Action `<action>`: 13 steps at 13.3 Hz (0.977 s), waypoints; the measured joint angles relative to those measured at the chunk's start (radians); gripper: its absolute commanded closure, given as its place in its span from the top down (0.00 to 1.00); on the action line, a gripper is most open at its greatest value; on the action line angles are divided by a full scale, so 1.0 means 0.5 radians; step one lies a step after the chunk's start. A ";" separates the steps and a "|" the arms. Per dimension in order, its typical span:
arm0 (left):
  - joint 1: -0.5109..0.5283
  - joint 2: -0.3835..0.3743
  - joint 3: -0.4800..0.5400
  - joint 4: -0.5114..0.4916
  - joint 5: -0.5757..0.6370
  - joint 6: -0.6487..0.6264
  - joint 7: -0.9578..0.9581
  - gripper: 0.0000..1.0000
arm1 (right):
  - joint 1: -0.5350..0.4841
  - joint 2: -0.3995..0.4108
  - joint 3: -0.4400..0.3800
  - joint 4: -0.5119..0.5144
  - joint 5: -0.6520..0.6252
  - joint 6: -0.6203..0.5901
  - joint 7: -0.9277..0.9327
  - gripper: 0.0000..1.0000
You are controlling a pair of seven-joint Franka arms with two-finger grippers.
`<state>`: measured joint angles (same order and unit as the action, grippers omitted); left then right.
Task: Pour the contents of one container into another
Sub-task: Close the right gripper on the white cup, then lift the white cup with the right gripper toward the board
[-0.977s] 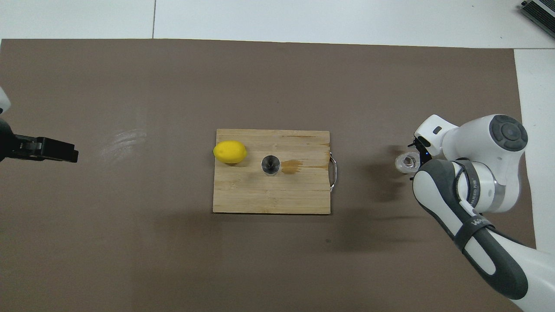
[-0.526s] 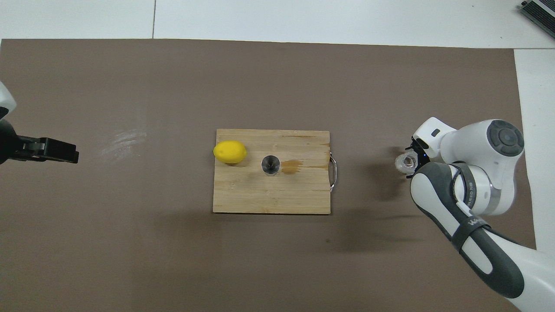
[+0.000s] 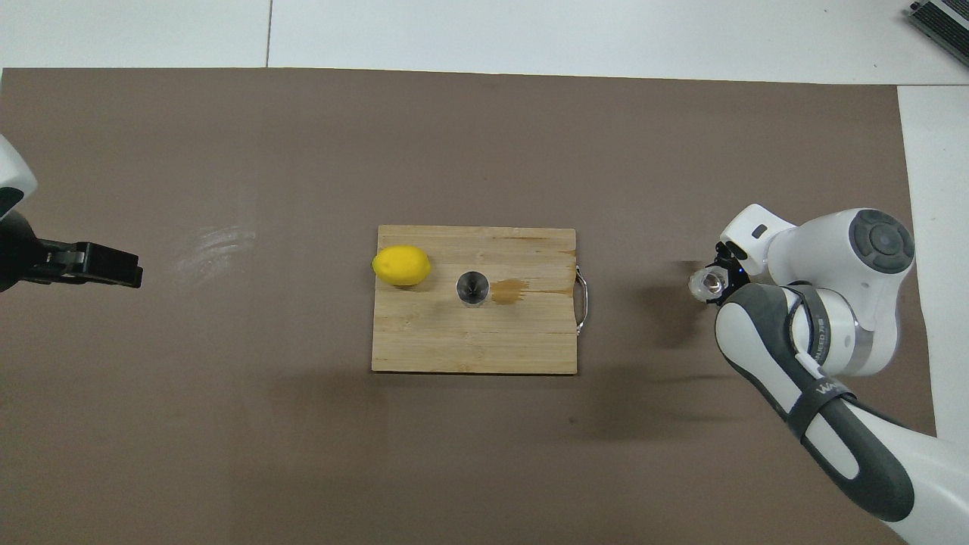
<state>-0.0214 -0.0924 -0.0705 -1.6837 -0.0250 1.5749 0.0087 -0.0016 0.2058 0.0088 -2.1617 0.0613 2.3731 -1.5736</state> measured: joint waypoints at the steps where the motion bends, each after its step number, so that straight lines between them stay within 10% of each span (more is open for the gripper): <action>1: 0.000 0.000 0.000 0.000 -0.006 0.003 -0.001 1.00 | 0.005 -0.001 0.003 0.004 0.000 0.003 0.000 0.13; 13: 0.000 0.000 0.000 0.002 -0.014 0.005 -0.001 1.00 | 0.249 -0.143 0.038 0.180 0.063 -0.194 0.326 0.15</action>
<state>-0.0214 -0.0922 -0.0705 -1.6826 -0.0319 1.5776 0.0083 0.1228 0.1344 0.0279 -2.0720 0.0927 2.2762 -1.4108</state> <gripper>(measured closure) 0.000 0.454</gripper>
